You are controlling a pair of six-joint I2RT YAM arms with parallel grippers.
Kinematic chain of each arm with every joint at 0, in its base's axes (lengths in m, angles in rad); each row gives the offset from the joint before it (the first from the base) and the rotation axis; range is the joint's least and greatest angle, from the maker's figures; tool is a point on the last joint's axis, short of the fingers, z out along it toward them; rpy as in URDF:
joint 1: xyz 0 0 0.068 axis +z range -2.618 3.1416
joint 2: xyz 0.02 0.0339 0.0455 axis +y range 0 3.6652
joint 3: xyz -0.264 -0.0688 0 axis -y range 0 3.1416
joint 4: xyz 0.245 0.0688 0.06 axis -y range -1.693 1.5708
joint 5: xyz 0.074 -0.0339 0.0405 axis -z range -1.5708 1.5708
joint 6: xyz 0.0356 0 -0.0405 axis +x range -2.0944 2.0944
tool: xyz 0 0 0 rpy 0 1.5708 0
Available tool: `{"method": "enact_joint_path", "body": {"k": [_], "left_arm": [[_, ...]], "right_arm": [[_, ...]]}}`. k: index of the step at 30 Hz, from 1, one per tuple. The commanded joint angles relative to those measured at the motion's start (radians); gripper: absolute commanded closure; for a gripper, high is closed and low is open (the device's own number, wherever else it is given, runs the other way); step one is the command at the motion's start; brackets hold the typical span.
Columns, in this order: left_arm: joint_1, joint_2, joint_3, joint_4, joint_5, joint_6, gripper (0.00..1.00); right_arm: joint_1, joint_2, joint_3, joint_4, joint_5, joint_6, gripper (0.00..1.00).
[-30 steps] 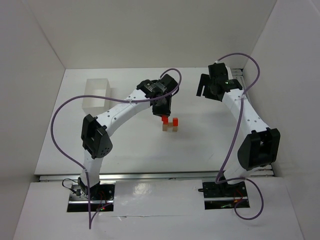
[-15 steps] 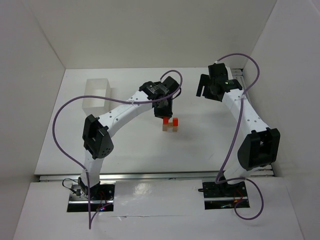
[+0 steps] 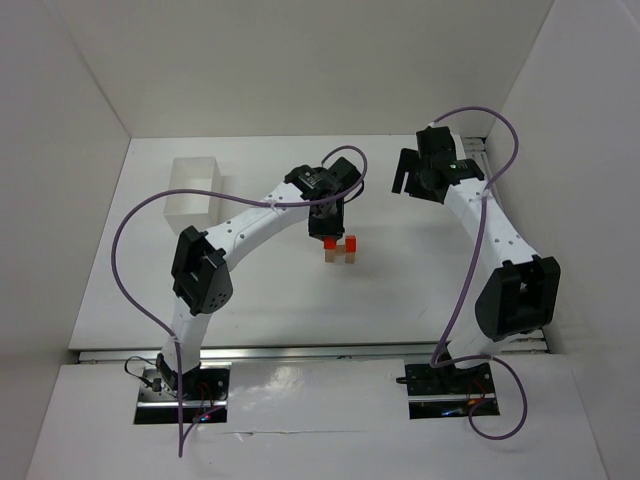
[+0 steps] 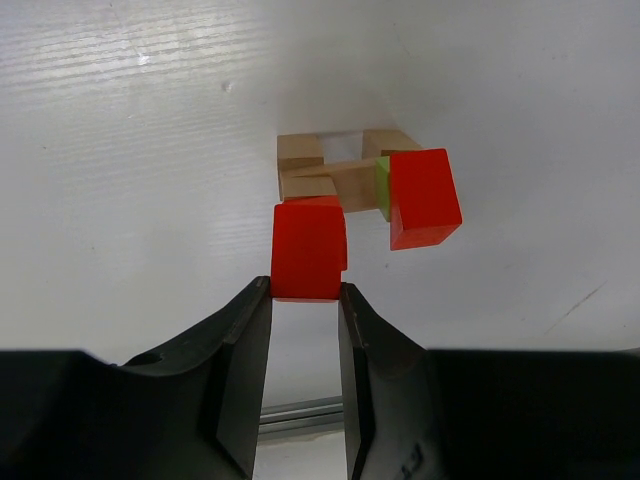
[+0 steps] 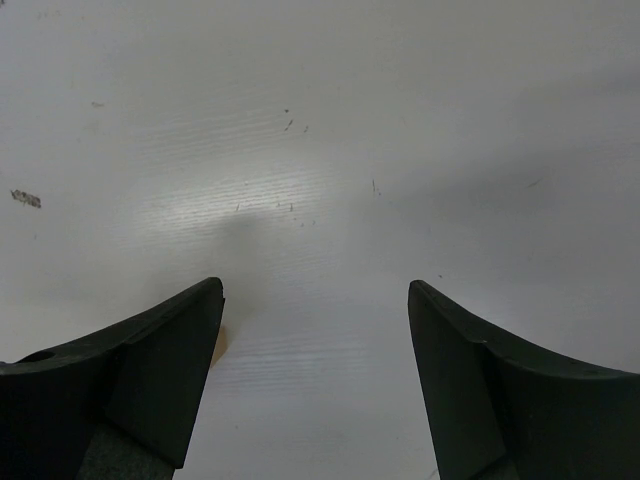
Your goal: Build the wood block tower
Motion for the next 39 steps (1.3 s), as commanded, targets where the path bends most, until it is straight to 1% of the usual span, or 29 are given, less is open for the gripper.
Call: {"method": "enact_joint_path", "body": {"k": [1,14,24,31,33,38,39], "left_arm": [[-0.003,-0.005,0.015,-0.014,-0.014,-0.024,0.87],[-0.003,0.004,0.043,-0.014,-0.014,-0.024,0.84],[-0.003,0.013,0.052,-0.014,-0.004,-0.013,0.84],[-0.003,0.022,0.052,-0.014,-0.004,-0.013,0.82],[-0.003,0.022,0.052,-0.014,0.006,-0.013,0.81],[-0.003,0.022,0.043,-0.014,0.015,-0.013,0.7],[-0.003,0.022,0.043,-0.014,0.015,-0.013,0.66]], "right_arm": [[-0.008,-0.037,-0.017,0.027,-0.003,-0.01,0.18],[-0.008,-0.028,-0.026,0.036,-0.012,-0.01,0.18],[-0.008,-0.019,-0.026,0.036,-0.022,-0.01,0.18],[-0.008,-0.019,-0.026,0.036,-0.022,-0.01,0.18],[-0.008,-0.019,-0.026,0.036,-0.022,-0.01,0.18],[-0.008,-0.019,-0.026,0.036,-0.022,-0.01,0.18],[-0.008,-0.019,-0.026,0.036,-0.022,-0.01,0.18]]}}
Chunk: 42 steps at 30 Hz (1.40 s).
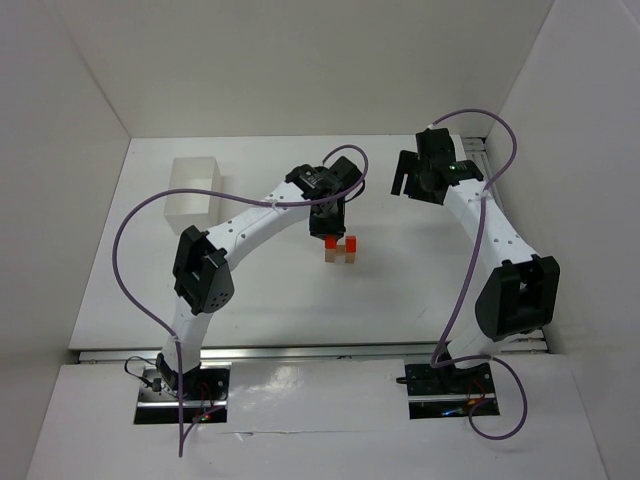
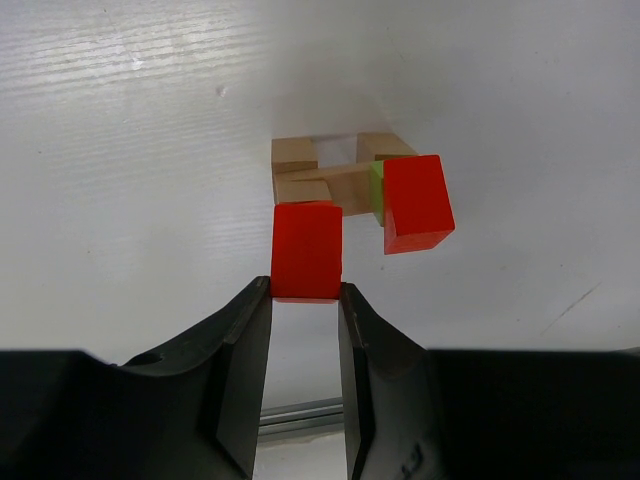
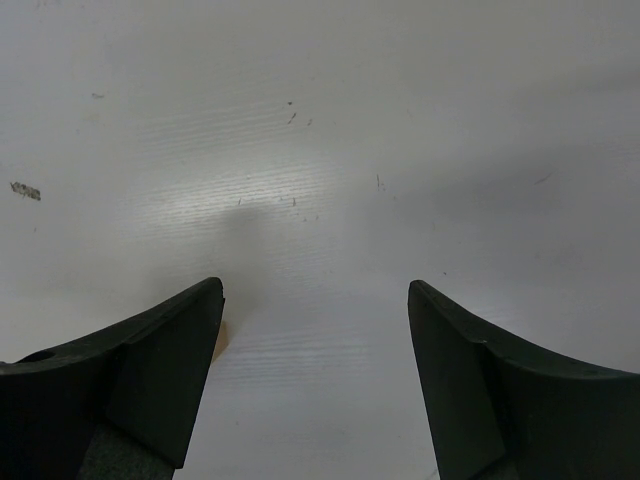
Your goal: Build the wood block tower
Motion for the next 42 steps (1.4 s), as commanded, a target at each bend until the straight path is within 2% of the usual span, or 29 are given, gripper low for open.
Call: {"method": "enact_joint_path", "body": {"k": [1,9,10,26,27,30,42], "left_arm": [[-0.003,0.012,0.026,-0.013,0.012,-0.014,0.64],[-0.003,0.012,0.026,-0.013,0.012,-0.014,0.56],[-0.003,0.012,0.026,-0.013,0.012,-0.014,0.52],[-0.003,0.002,0.017,-0.013,-0.007,-0.014,0.49],[-0.003,-0.007,0.017,-0.013,-0.022,-0.014,0.44],[-0.003,-0.019,0.017,-0.013,-0.034,-0.014,0.42],[-0.003,-0.067,-0.009,0.022,-0.001,0.006,0.42]], "right_arm": [[-0.008,-0.018,-0.009,0.03,-0.006,-0.01,0.18],[-0.008,-0.018,0.0,0.03,-0.006,-0.01,0.18],[-0.008,-0.018,0.0,0.03,-0.006,-0.01,0.18],[-0.008,-0.018,0.0,0.03,-0.006,-0.01,0.18],[-0.008,-0.018,0.0,0.03,-0.006,-0.01,0.18],[-0.008,-0.018,0.0,0.03,-0.006,-0.01,0.17],[-0.008,-0.018,0.0,0.03,-0.015,-0.01,0.16]]}}
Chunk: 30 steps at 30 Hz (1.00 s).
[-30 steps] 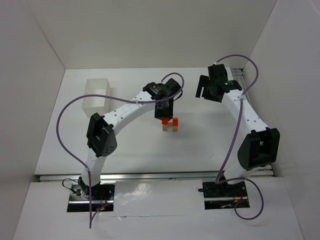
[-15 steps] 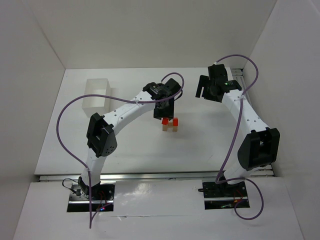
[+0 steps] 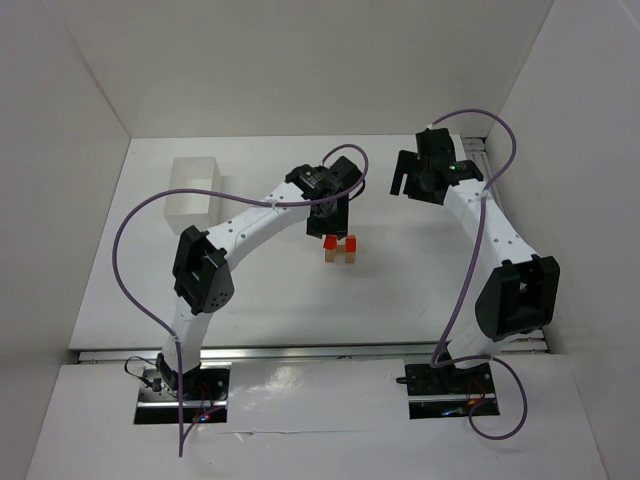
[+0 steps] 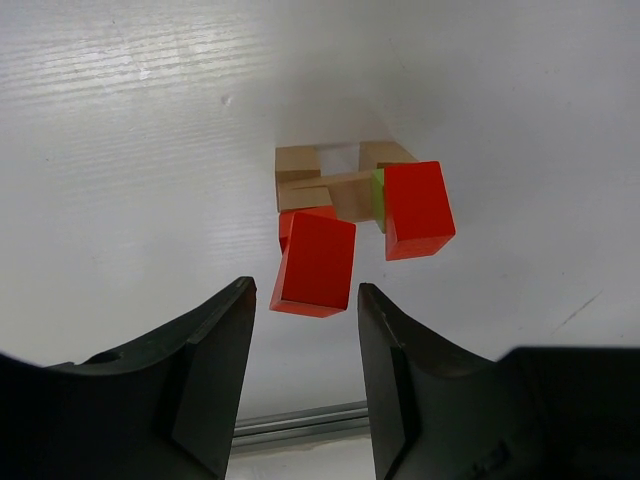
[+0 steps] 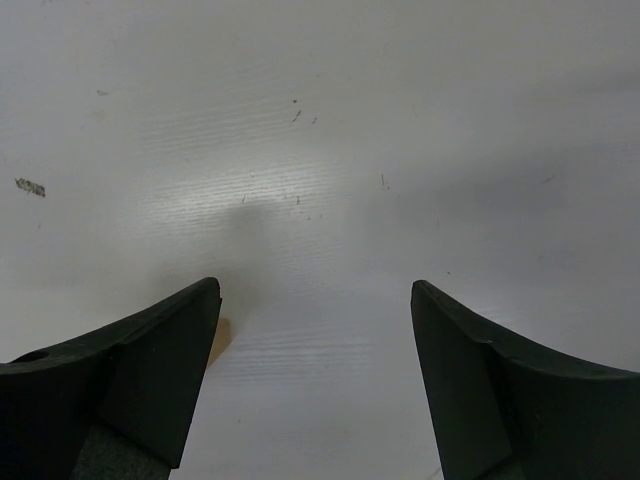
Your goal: Build the wood block tower
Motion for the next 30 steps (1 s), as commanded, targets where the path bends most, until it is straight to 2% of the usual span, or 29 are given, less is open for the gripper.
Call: {"method": "enact_joint_path", "body": {"k": [1,7,30], "left_arm": [[-0.003,-0.066,-0.008,0.025,0.019,0.003,0.42],[-0.003,-0.066,-0.04,0.025,0.08,0.005,0.41],[-0.003,-0.085,-0.089,0.054,0.108,-0.014,0.41]], "right_arm": [[-0.008,-0.018,0.0,0.03,-0.004,-0.009,0.16],[-0.008,-0.018,0.0,0.03,-0.004,-0.009,0.15],[0.011,-0.018,0.0,0.03,0.005,0.0,0.15]]}}
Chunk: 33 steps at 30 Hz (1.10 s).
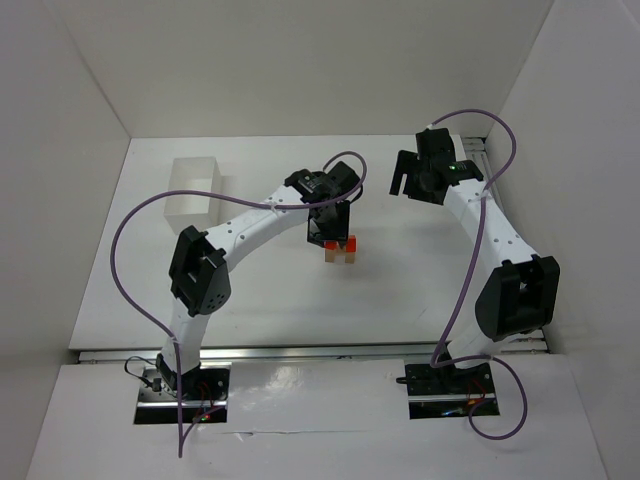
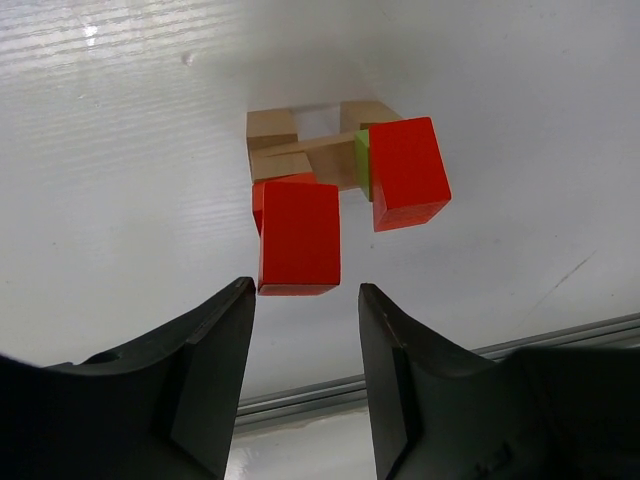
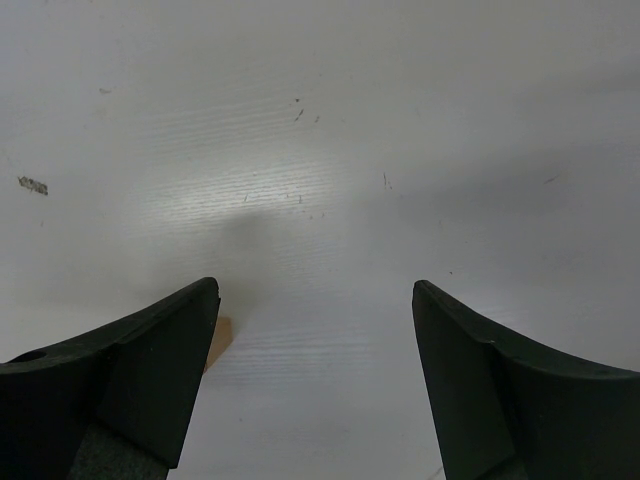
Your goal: Build the wood block tower
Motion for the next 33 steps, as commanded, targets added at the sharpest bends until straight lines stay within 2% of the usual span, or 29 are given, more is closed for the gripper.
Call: {"method": "enact_joint_path", "body": {"k": [1,12,16,18,21,24,27,33], "left_arm": [[-0.003,-0.058,-0.008,0.014,0.021,-0.012,0.42],[-0.003,-0.067,-0.017,0.014,0.01,-0.012,0.43],[-0.003,-0.076,-0.017,0.014,-0.008,-0.012,0.4],[-0.003,-0.085,-0.006,0.014,-0.017,-0.012,0.3],[-0.003,-0.096,-0.006,0.014,-0.027,-0.012,0.22],[-0.003,-0.117,0.007,0.002,-0.045,-0.003,0.21],[-0.015,-0.169,0.04,0.002,-0.092,0.029,0.19],[-0.025,-0.287,0.103,-0.027,-0.178,0.082,0.18]], "right_arm": [[0.006,-0.018,0.0,0.03,0.011,-0.001,0.15],[0.006,-0.028,0.0,0.03,0.011,-0.001,0.15],[0.006,-0.028,0.0,0.03,0.011,-0.001,0.15],[0.006,-0.028,0.0,0.021,0.011,-0.001,0.15],[0.006,-0.028,0.009,0.021,0.011,-0.001,0.14],[0.006,-0.028,0.021,0.01,0.021,-0.001,0.14],[0.015,-0.037,0.03,-0.011,0.076,-0.001,0.0],[0.015,-0.086,0.015,-0.054,0.179,0.051,0.0]]}}
